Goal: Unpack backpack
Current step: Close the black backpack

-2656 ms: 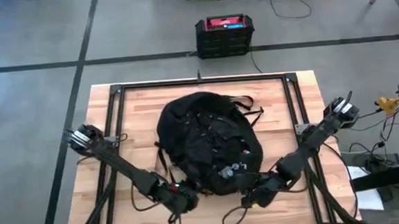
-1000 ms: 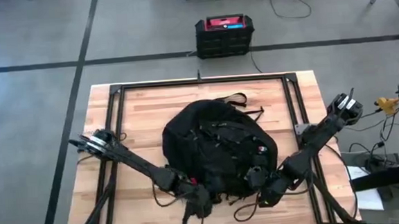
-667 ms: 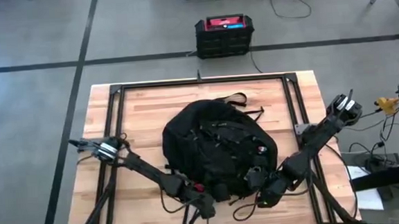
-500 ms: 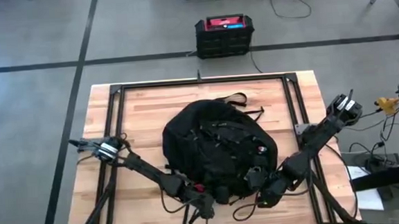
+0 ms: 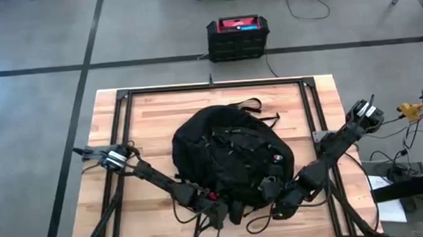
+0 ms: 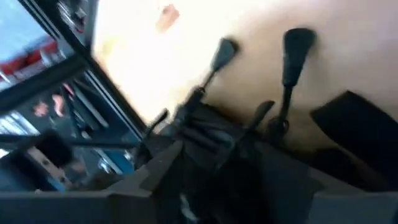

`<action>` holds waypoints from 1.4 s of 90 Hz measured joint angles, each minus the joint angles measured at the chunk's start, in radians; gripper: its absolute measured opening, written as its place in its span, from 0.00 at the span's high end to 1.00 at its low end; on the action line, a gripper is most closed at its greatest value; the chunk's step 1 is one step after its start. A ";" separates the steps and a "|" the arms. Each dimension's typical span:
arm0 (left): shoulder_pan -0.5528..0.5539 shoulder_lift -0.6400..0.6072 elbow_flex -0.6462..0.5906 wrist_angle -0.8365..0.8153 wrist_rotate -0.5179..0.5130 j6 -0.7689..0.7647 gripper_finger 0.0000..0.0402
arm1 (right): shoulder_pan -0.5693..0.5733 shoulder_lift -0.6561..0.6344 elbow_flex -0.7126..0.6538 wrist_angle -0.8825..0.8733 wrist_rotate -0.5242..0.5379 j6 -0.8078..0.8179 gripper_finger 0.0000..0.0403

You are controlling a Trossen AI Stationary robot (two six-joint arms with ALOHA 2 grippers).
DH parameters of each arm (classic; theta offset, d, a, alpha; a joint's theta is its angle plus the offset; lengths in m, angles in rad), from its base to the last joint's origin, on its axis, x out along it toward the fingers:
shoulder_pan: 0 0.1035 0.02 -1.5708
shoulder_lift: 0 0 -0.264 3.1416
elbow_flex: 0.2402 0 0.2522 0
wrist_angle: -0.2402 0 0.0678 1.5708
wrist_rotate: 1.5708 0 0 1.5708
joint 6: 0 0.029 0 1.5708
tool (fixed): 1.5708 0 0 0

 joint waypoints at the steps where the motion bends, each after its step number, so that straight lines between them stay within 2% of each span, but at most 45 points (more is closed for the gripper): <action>1: 0.001 0.000 0.000 0.002 0.003 0.003 0.59 | 0.000 0.000 0.000 0.000 0.000 0.000 1.00; 17: 0.015 -0.002 0.000 0.024 0.010 0.006 0.69 | 0.000 0.000 0.000 0.001 0.000 0.001 1.00; 40: 0.010 0.014 0.000 0.047 0.004 -0.064 0.97 | -0.003 0.000 0.001 0.002 0.000 0.010 1.00; 55: -0.010 0.014 0.000 0.067 -0.004 -0.136 0.99 | -0.003 0.000 0.001 0.002 -0.001 0.013 1.00; 73: -0.032 -0.051 0.000 0.027 -0.066 -0.390 1.00 | 0.011 -0.001 -0.021 0.015 0.000 0.031 1.00; 88: -0.026 -0.138 -0.002 -0.096 -0.040 -0.797 1.00 | 0.045 -0.002 -0.051 0.020 0.017 0.090 1.00; 106: 0.032 -0.217 -0.020 -0.150 0.107 -1.222 1.00 | 0.076 -0.010 -0.047 -0.008 0.030 0.116 1.00; 117: 0.097 -0.235 -0.044 -0.138 0.286 -1.436 1.00 | 0.084 -0.030 -0.019 -0.045 0.019 0.108 1.00; 126: 0.135 -0.235 -0.098 -0.057 0.417 -1.530 1.00 | 0.100 -0.045 0.007 -0.055 0.038 0.072 1.00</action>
